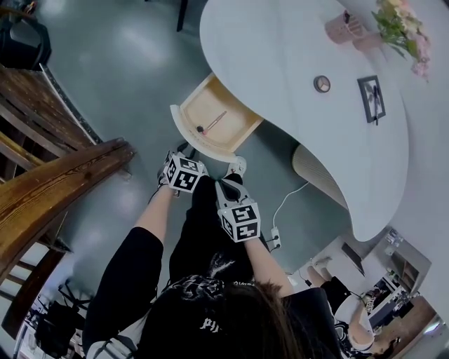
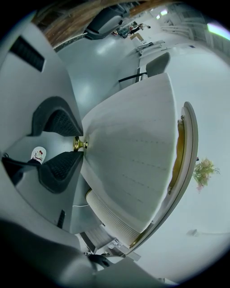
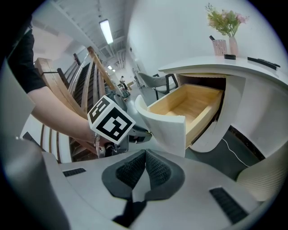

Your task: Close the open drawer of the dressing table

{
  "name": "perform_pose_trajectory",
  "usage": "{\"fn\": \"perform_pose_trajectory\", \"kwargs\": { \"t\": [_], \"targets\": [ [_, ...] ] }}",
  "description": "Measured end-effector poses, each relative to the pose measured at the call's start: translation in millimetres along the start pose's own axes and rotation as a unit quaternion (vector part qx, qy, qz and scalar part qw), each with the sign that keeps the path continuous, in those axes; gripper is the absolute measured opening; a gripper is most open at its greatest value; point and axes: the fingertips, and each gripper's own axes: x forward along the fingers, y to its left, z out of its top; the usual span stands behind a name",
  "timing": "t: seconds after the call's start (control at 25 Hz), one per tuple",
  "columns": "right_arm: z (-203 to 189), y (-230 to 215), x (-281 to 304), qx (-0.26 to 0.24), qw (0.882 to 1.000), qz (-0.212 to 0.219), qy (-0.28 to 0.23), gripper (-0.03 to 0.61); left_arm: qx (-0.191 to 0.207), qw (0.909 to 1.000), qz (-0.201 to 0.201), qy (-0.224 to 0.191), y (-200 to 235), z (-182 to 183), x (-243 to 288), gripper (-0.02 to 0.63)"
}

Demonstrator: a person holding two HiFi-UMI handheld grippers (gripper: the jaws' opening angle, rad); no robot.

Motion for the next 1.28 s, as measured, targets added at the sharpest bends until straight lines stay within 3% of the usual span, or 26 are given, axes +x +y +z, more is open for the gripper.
{"fn": "perform_pose_trajectory", "kwargs": {
  "t": [0.32, 0.64, 1.28],
  "targets": [
    [-10.4, -7.1, -4.7, -0.002, 1.000, 0.002, 0.009, 0.026, 0.019, 0.9997, -0.012, -0.006, -3.5, 13.5, 6.8, 0.118],
    [-8.4, -15.8, -9.2, 0.000, 1.000, -0.004, 0.004, 0.026, 0.011, 0.9996, -0.024, -0.011, -6.0, 26.4, 13.7, 0.118],
    [0.9, -31.5, -5.4, 0.027, 0.999, -0.005, -0.017, 0.026, 0.032, 0.9992, -0.020, -0.013, -10.2, 55.2, 29.9, 0.118]
  ]
}}
